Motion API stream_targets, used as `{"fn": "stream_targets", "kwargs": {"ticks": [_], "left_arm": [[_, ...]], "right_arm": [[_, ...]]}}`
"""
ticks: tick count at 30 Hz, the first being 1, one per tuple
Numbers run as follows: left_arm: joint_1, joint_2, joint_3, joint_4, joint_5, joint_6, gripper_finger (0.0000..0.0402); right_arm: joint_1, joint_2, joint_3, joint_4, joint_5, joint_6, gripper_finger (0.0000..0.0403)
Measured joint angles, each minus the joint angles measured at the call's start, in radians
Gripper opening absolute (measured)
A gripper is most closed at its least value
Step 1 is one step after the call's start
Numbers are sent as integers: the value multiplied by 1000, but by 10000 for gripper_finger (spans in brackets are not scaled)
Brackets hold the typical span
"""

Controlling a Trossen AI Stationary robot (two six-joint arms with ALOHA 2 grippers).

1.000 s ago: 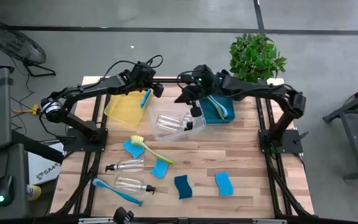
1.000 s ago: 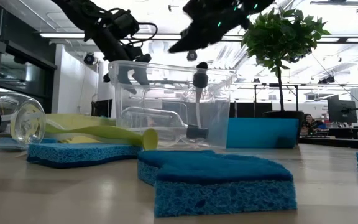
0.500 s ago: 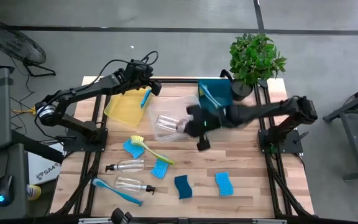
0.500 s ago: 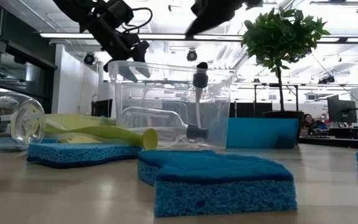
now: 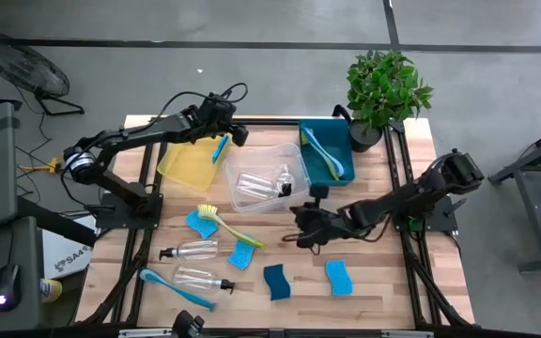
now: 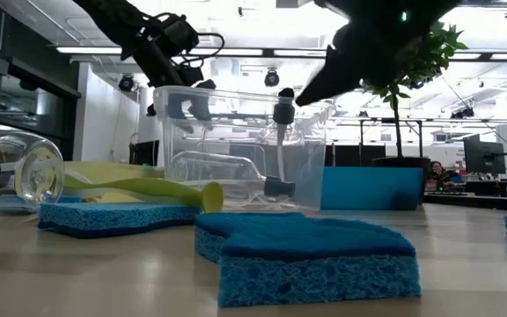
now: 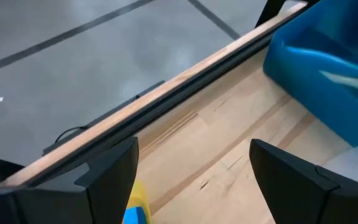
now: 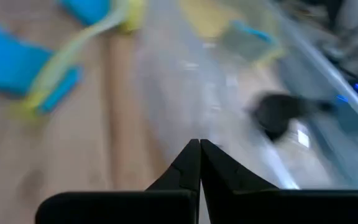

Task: Pick & Place Kitchen Sink Supplies
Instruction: Adjust the transparent bin

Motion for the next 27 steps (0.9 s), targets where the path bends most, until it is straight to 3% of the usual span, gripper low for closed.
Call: {"fn": "stream_targets", "kwargs": {"ticks": [7,13,19,27], "left_arm": [[0,9,0,-10,-10,3,303],[0,9,0,-47,18,3,278],[22,8,0,-65,30,3,182],[75,8,0,-116,168,26,17]], "right_arm": [[50,0,-137,168,212,201,0],[103,0,-199,241,234,302,0],[142,0,-206,242,247,333,0],[143,19,-206,247,279,351,0]]}}
